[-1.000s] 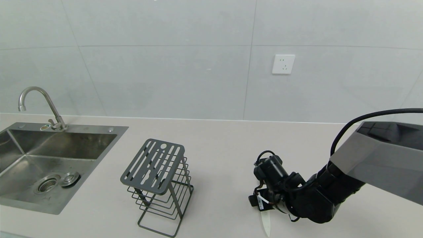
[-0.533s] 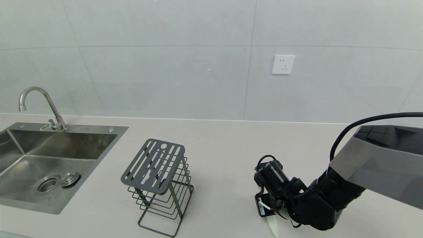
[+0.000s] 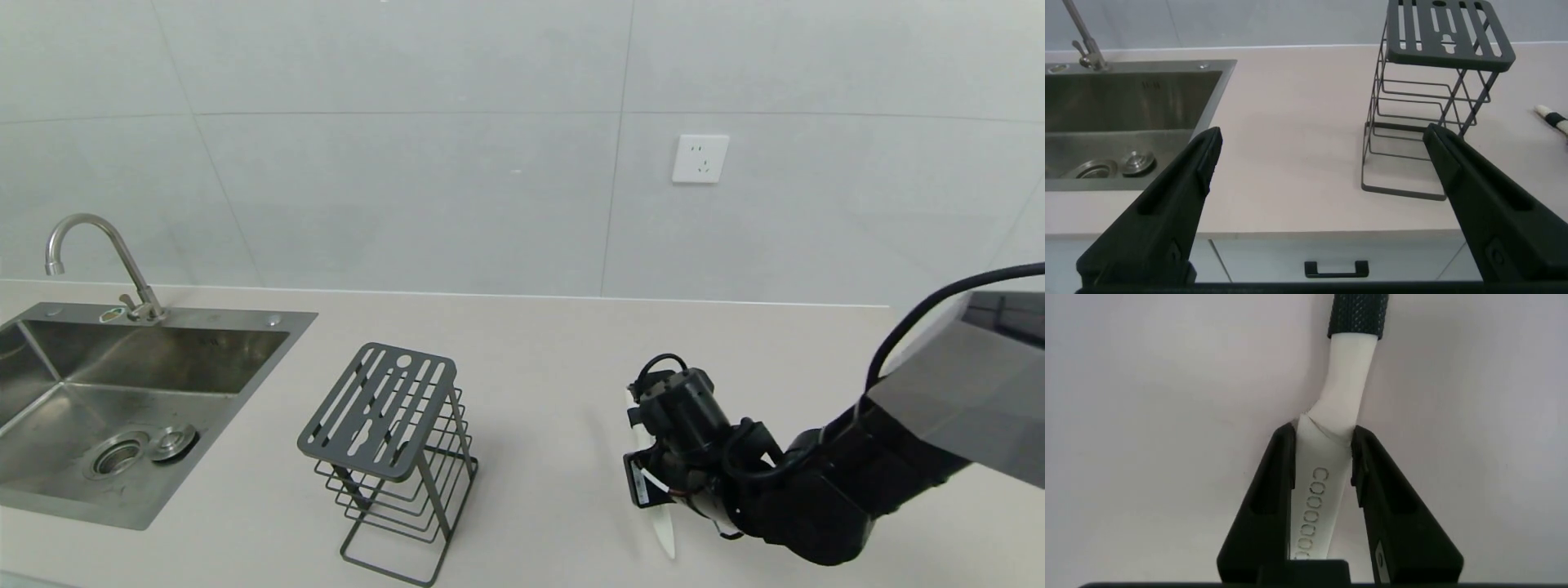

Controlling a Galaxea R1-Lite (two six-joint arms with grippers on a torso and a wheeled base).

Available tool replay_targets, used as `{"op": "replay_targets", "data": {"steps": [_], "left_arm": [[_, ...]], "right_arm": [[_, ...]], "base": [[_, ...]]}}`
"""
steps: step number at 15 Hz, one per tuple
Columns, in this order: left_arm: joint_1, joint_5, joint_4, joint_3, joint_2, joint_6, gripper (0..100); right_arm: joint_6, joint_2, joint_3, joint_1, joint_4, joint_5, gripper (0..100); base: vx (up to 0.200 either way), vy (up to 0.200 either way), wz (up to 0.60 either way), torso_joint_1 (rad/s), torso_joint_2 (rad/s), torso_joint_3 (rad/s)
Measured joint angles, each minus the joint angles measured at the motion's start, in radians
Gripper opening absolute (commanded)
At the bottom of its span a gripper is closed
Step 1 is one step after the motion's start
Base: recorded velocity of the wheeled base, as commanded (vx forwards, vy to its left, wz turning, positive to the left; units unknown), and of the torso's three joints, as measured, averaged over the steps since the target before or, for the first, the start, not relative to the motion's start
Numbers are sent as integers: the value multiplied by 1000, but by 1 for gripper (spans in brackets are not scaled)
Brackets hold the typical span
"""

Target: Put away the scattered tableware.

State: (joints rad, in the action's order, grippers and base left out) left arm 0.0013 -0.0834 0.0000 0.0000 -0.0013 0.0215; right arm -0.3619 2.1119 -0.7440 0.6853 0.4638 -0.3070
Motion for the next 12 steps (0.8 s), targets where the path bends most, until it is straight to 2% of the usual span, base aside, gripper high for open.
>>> {"op": "replay_targets", "data": {"steps": [3,8,10,12], "left_arm": [[0,0,0,0,0,0,100],[0,0,0,0,0,-1,100],[0,0,0,0,0,-1,100],[0,0,0,0,0,-1,100]], "right_arm": [[29,-115,47,0,61,39,0],[159,-247,241,-19,343,197,0],[280,-282,320,-76,514,350,0],[410,-321,375,-141,572,528,0]], "base": [[0,0,0,0,0,0],[0,0,0,0,0,0],[0,0,0,0,0,0],[0,0,0,0,0,0]]}}
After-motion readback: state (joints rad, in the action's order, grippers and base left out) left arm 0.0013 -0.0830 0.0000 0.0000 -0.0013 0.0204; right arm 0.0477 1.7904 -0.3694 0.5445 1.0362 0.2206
